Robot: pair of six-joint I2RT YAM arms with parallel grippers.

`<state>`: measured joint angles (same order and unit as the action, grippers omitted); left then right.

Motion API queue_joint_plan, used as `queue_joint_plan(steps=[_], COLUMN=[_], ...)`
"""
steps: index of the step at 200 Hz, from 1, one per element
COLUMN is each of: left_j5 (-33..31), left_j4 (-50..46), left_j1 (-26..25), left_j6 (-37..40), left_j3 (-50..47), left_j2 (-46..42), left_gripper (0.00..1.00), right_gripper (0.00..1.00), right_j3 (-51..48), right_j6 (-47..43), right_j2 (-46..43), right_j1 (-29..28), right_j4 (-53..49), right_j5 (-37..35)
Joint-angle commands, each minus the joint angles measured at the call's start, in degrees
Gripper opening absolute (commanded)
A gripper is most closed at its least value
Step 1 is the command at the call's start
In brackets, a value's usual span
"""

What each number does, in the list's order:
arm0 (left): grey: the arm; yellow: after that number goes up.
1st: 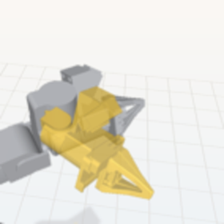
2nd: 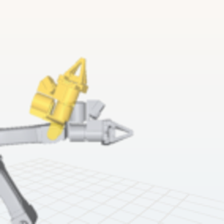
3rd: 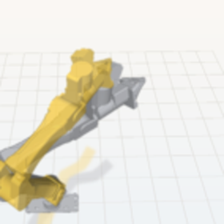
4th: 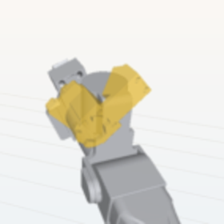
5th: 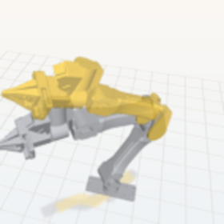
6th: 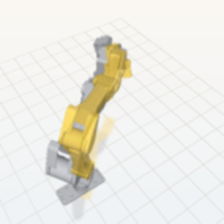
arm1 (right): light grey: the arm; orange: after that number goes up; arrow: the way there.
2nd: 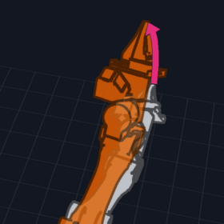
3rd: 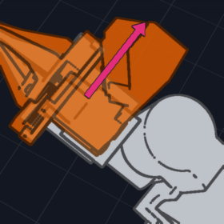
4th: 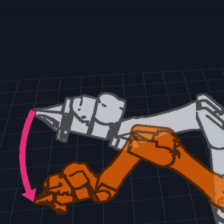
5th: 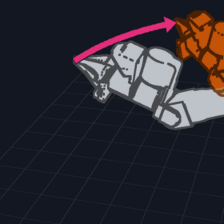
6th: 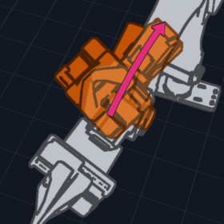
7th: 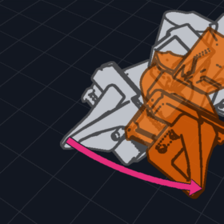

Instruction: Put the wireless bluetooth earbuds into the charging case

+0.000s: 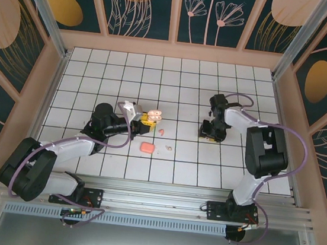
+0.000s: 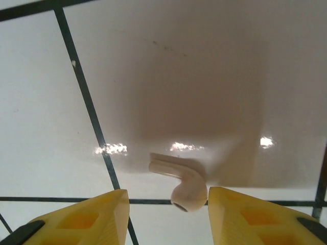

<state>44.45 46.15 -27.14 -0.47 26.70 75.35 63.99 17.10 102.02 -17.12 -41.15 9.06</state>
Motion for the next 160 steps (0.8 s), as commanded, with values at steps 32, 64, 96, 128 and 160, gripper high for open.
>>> queue_joint_plan(steps=[32, 64, 96, 128, 160], left_j5=[-0.5, -0.4, -0.6, -0.7, -0.2], left_j4=[-1.0, -0.9, -1.1, -1.0, -0.8], left_j1=[-0.3, -0.3, -0.3, -0.3, -0.3], left_j6=[2.1, 2.0, 2.2, 2.3, 2.1], left_j3=[1.3, 1.4, 1.5, 1.3, 1.7], left_j2=[-1.6, -1.2, -1.3, -1.3, -0.9], left_gripper=[0.11, 0.12, 0.12, 0.12, 0.12], right_gripper=[0.45, 0.44, 0.44, 0.44, 0.45], right_j3=[2.9, 4.2, 6.1, 7.7, 6.5], right_j6=[0.6, 0.7, 0.8, 1.2, 3.0], right_j2=[2.6, 3.8, 5.1, 5.5, 0.6], right_j1=[0.0, -0.3, -1.0, -1.8, -1.5], right_j4=[2.2, 3.9, 5.6, 4.4, 0.0], right_j5=[2.2, 2.9, 3.9, 3.9, -0.9])
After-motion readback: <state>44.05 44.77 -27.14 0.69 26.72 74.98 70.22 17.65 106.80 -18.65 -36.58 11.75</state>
